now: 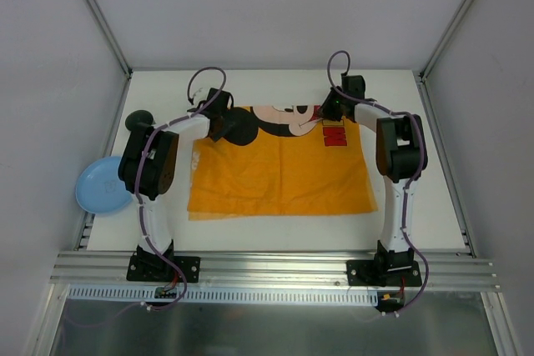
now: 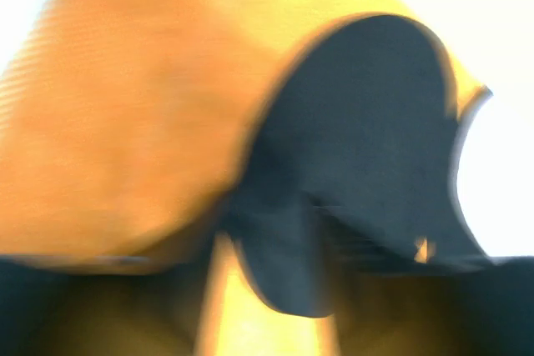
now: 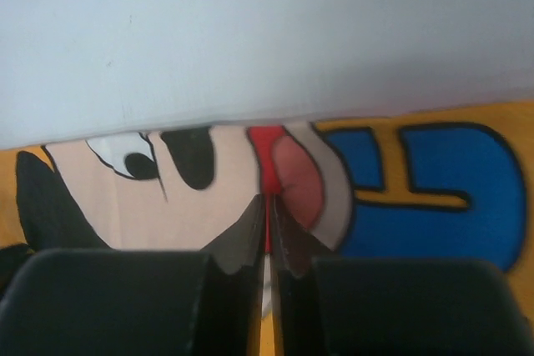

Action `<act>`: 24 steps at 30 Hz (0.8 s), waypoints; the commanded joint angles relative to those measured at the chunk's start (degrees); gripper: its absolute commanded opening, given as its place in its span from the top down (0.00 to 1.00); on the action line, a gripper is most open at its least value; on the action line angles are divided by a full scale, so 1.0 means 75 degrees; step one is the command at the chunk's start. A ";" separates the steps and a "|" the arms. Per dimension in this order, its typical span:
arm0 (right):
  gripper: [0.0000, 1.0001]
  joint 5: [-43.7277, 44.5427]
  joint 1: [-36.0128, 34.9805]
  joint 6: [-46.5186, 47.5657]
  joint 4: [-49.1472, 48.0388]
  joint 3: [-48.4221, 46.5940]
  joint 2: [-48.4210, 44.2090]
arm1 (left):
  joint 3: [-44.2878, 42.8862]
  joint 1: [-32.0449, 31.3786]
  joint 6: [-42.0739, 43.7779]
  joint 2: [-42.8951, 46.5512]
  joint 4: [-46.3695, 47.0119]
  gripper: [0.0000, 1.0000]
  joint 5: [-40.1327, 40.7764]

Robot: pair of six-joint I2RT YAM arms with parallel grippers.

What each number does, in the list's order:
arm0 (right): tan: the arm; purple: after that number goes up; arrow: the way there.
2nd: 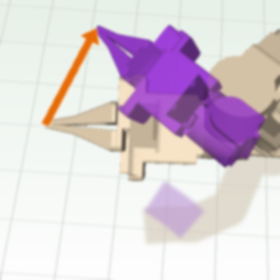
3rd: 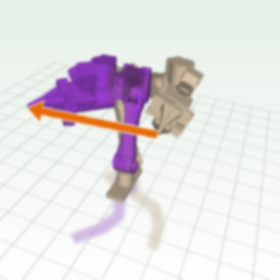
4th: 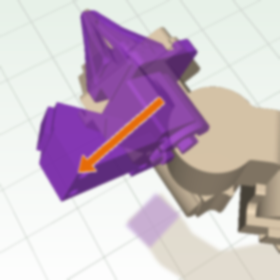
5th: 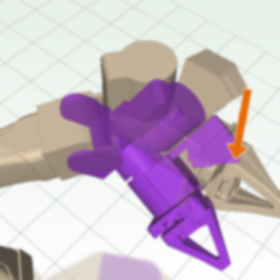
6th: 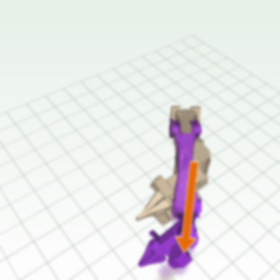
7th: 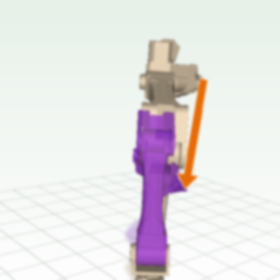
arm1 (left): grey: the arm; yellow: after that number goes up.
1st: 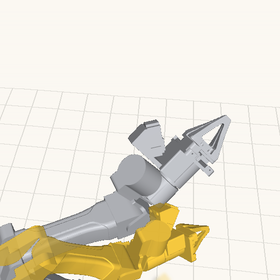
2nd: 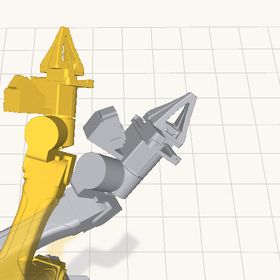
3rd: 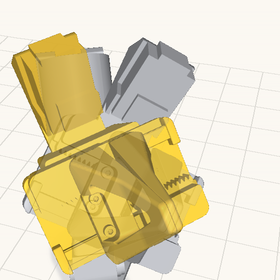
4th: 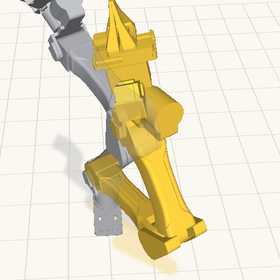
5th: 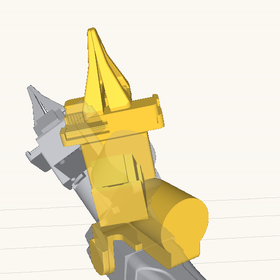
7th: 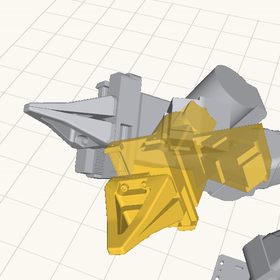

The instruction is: Set the dinner table for one person

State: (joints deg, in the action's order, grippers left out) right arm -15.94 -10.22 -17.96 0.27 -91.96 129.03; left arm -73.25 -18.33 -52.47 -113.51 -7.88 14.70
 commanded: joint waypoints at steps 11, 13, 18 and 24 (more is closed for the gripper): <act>0.01 0.0297 -0.0243 0.0343 -0.0704 0.1526 -0.2226 | -0.0639 0.0006 0.1487 0.1118 -0.0438 0.01 0.1017; 0.01 0.0426 -0.0348 0.0366 -0.0681 0.1853 -0.2601 | -0.0569 0.0006 0.1558 0.1538 -0.0438 0.01 0.0924; 0.01 0.0906 -0.0967 0.0554 -0.0272 0.2452 -0.4112 | -0.0007 -0.0076 0.2025 0.2805 -0.0379 0.01 0.0174; 0.01 0.1797 -0.2524 0.0426 0.0257 0.3446 -0.5798 | 0.1795 -0.0755 0.2227 0.5581 -0.0437 0.01 0.0735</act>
State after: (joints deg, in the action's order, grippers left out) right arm -6.59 -23.83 -14.94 0.08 -69.52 91.94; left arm -66.02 -21.54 -38.09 -79.96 -9.67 18.00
